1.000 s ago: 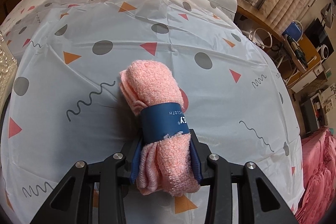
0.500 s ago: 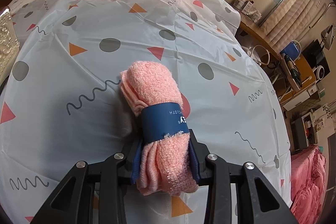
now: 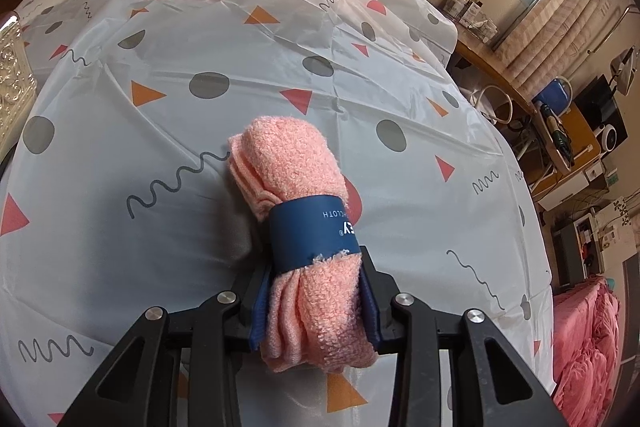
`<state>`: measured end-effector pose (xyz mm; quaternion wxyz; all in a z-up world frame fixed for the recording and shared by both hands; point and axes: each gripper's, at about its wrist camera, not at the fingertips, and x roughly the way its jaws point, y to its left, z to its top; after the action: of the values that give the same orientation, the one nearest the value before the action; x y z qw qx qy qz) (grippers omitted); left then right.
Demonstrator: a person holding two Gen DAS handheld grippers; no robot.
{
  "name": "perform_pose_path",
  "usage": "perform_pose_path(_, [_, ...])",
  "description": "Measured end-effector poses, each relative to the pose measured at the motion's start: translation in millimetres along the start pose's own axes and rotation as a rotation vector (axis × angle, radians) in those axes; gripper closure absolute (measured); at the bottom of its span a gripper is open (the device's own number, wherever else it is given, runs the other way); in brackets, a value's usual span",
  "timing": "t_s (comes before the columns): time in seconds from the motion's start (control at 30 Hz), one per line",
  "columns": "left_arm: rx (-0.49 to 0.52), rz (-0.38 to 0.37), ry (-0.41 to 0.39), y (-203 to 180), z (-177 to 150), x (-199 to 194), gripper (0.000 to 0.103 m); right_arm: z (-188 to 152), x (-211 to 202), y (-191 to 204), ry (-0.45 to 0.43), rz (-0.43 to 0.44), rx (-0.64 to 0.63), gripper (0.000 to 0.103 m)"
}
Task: Organize soft objects
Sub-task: 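Carry the tissue pack into the tray and release it with the left tool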
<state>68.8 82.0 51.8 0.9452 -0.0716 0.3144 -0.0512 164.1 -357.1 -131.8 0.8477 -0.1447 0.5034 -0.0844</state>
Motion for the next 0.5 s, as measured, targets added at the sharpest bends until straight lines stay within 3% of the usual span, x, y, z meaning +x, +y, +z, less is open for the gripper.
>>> perform_pose_path(0.27, [-0.143,0.236,0.075,104,-41,8,0.030,0,-2,3,-0.004,-0.011,-0.014,0.066])
perform_pose_path(0.5, [-0.232,0.356,0.122,144,-75,9,0.030,-2,-3,6,-0.009,-0.022,-0.023,0.066])
